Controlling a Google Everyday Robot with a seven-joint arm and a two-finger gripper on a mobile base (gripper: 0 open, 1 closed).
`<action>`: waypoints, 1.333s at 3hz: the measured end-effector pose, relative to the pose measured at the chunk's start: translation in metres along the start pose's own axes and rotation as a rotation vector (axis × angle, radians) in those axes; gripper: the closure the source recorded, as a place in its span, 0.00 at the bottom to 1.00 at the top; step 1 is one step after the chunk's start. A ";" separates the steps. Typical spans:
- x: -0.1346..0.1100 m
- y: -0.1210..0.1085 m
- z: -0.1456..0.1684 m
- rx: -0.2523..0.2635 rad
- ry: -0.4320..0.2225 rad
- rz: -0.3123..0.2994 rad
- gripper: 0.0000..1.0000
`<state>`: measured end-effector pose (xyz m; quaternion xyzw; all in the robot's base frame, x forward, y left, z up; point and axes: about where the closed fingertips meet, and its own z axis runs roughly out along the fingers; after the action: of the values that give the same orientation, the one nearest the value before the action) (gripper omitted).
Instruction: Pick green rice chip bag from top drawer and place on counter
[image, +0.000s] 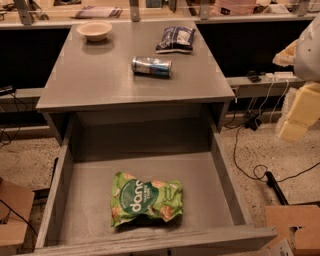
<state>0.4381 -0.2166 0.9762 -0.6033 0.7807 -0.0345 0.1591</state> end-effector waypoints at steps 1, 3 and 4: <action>0.000 0.000 0.000 0.002 -0.001 0.000 0.00; -0.029 0.013 0.031 -0.051 -0.138 -0.033 0.00; -0.043 0.023 0.061 -0.115 -0.178 -0.062 0.00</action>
Offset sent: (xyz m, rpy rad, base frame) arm 0.0010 0.0234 -0.0155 0.0891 0.0057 0.0455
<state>0.4439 -0.1614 0.9218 -0.6358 0.7453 0.0594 0.1917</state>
